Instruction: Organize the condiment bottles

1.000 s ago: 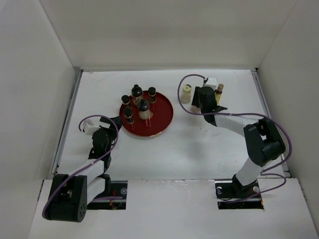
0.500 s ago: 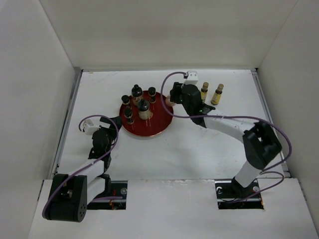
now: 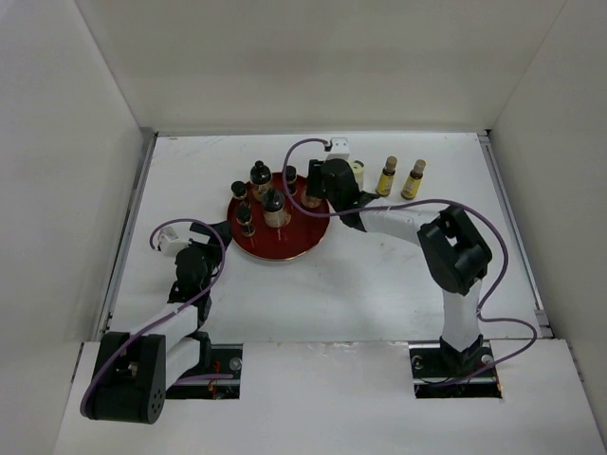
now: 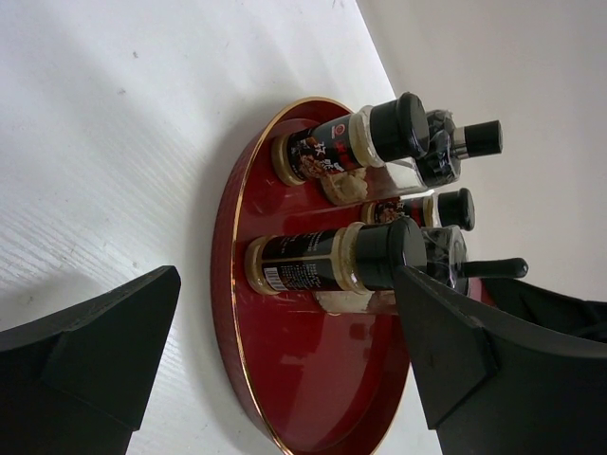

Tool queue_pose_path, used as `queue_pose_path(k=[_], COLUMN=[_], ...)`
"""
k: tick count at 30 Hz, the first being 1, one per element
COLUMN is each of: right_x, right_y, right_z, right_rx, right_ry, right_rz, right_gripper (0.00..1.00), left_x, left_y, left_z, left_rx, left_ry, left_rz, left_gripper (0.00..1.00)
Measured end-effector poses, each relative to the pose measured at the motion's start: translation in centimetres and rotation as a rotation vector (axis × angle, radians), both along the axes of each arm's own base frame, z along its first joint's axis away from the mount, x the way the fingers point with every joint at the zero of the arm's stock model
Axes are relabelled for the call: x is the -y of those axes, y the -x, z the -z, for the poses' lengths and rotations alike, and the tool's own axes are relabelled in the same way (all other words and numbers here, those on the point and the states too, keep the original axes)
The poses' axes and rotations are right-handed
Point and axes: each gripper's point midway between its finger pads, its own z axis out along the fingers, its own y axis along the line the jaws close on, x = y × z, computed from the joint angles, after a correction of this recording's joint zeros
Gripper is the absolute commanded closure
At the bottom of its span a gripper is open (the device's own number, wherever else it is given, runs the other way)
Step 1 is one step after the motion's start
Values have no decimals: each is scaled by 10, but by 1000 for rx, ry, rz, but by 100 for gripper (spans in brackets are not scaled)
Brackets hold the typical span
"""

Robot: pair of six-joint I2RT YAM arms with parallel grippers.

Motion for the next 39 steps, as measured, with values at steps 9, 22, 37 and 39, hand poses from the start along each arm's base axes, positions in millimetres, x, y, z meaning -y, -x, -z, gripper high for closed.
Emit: queue_pose_path(k=[9, 22, 37, 39], right_x=[-7, 19, 106, 106], right_y=[-7, 4, -54, -56], right_z=[0, -62, -18, -13], right_rx=[10, 81, -8, -21], right_ry=[0, -69, 69, 83], right_rz=[-10, -17, 193, 191], right_gripper=[23, 25, 22, 23], left_x=[0, -1, -1, -1], left_y=[0, 0, 0, 0], left_z=[0, 1, 4, 4], left_rx=[-1, -3, -13, -13], left_ry=[0, 0, 0, 0], left_rz=[-1, -2, 0, 0], left_gripper=[0, 0, 0, 0])
